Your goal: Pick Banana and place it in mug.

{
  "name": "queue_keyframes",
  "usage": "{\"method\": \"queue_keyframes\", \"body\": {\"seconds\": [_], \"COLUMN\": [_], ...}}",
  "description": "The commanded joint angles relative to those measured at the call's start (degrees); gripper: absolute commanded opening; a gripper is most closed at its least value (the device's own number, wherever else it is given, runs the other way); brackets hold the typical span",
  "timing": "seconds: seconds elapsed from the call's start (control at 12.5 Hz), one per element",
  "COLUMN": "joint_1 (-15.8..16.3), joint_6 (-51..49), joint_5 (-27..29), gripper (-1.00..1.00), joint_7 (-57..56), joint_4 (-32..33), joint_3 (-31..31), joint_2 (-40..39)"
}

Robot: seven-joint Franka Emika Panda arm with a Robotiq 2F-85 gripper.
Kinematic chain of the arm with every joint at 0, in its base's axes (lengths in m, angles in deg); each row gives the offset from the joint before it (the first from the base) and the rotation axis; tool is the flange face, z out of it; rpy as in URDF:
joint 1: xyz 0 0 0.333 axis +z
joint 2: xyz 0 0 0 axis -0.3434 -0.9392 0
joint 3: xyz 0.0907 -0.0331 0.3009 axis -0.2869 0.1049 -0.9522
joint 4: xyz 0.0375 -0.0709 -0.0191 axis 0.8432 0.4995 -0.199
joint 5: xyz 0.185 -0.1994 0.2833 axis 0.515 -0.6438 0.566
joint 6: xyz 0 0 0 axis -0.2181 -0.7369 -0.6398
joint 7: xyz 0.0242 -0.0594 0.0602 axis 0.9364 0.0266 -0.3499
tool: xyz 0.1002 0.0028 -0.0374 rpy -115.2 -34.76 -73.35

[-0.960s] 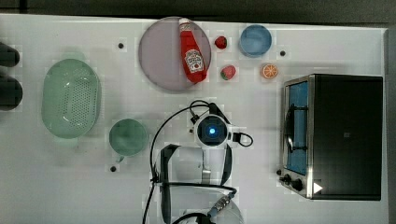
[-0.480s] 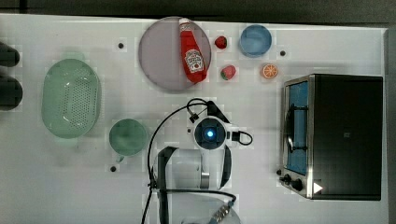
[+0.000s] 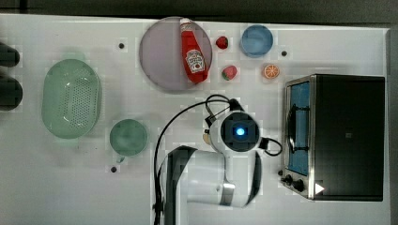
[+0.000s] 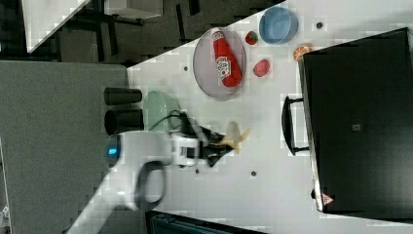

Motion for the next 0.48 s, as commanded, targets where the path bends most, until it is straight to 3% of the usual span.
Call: {"method": "queue_keyframes", "body": {"seconds": [0.08,0.48], "joint_1": [1.53,2.83], "joint_6": [-12.47,-18.30], "joint_5": [0.13,0.16], "gripper": [-0.46,-0.46], "joint_7": [-1.55,5.78], "joint_4": [-7.91,-10.24], "joint_3": [0.58,-5.80], "joint_2": [6.92,12.40]}}
